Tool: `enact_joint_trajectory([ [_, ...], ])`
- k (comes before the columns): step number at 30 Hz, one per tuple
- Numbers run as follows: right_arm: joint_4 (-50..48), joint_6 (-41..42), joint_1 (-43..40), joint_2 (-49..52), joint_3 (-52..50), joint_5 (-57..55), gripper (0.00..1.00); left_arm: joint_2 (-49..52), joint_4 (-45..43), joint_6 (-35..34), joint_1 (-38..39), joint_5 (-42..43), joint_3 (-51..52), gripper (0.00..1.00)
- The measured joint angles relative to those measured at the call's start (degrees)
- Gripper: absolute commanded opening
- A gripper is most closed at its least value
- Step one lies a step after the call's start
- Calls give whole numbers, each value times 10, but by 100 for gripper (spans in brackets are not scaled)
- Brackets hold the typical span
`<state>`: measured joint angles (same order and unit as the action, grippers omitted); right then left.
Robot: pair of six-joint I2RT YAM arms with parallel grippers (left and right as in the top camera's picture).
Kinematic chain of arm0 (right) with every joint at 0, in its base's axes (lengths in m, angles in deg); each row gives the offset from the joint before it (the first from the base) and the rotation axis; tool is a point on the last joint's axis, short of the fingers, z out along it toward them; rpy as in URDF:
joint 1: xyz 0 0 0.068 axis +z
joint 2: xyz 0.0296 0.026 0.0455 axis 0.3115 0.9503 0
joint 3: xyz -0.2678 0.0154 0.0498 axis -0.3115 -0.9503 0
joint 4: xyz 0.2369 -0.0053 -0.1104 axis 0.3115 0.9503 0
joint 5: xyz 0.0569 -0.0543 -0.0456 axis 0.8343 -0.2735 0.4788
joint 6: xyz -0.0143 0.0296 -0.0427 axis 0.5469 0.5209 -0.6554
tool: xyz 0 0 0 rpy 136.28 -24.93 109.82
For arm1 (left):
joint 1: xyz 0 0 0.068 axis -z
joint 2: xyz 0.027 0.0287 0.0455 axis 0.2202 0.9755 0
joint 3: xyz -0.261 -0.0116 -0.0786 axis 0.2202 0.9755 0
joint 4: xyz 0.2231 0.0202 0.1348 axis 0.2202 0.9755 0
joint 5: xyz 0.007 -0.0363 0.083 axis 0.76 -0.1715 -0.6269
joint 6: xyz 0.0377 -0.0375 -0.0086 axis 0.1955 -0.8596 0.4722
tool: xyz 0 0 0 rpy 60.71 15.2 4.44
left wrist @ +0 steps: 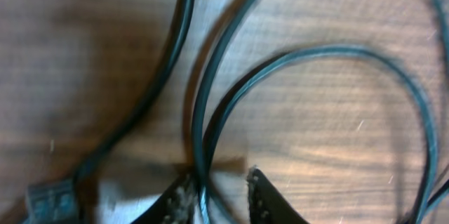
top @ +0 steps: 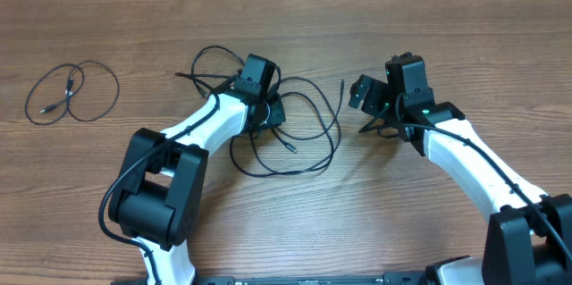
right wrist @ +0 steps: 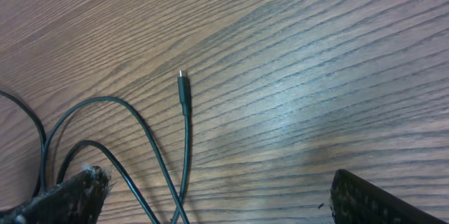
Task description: Untangle cables
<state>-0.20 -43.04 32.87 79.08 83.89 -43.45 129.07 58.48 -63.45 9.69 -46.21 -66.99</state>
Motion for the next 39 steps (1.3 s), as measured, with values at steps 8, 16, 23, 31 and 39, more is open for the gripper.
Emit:
enact_joint_trajectory([
  [8,0,0,0,0,0,0,100,0,107,0,0,18,-32,20],
  [16,0,0,0,0,0,0,100,0,110,2,0,19,-43,28],
  [23,0,0,0,0,0,0,100,0,109,4,0,10,-43,27],
  [31,0,0,0,0,0,0,100,0,83,4,0,-25,-43,29],
  [39,0,0,0,0,0,0,100,1,36,4,0,-68,-43,30],
])
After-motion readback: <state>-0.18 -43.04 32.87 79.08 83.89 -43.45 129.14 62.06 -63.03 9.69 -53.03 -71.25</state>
